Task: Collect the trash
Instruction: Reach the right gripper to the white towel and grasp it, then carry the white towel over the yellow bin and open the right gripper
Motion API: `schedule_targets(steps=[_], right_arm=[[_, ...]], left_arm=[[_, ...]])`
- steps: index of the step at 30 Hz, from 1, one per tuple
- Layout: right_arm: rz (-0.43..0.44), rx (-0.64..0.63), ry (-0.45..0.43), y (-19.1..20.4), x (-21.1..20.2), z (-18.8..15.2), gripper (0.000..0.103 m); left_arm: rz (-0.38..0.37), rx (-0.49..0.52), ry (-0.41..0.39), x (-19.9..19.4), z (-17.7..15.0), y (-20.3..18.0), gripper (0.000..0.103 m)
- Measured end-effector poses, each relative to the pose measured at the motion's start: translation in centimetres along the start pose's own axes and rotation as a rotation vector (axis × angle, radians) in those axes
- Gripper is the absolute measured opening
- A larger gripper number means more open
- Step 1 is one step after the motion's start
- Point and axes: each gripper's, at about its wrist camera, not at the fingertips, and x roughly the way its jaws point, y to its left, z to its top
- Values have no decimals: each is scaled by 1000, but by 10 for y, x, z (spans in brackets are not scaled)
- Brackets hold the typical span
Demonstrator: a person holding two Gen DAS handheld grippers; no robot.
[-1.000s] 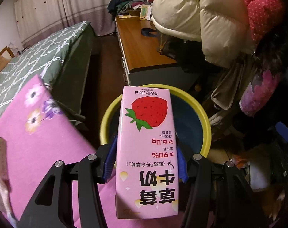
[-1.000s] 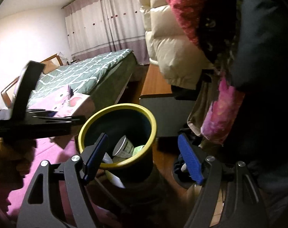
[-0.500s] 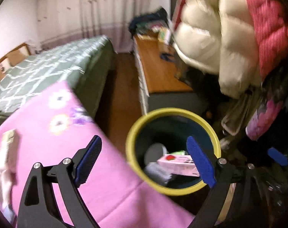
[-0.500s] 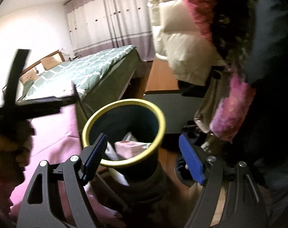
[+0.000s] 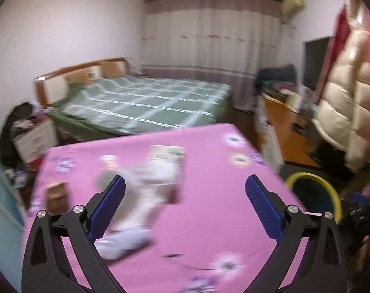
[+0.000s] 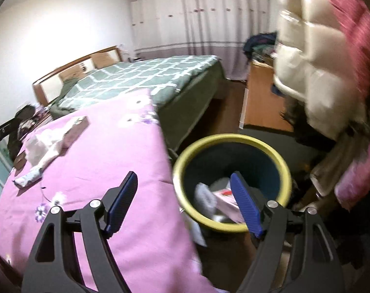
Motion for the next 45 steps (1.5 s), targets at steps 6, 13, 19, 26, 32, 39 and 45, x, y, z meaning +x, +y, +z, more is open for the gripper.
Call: schedule_targets(steps=[6,13,19,26,32,39,45], right_arm=[[113,-84,21,67,26,20,74],[268,-192,94,172,73,36,74],[353,-256,191,255,121,45,74],[375,-276,313,303,167,39,74],[354,-308,342,326,191,30,74],[345,-363,333,336,196,22,26],[393,-309,346,320,193,28,9]], left_arm=[[182,-118,-32,-4,-13,100,98],[395,-191,-65,2,-44,180,98],[465,-283,-70,0,-72,221,98],[478,-286,-82,2,-78,225,98],[469,-264,-92,-1,-74,208,98],[462,-261,-88,-4,-73,205,98],[459,-252,-88,-4,-73,202,98]])
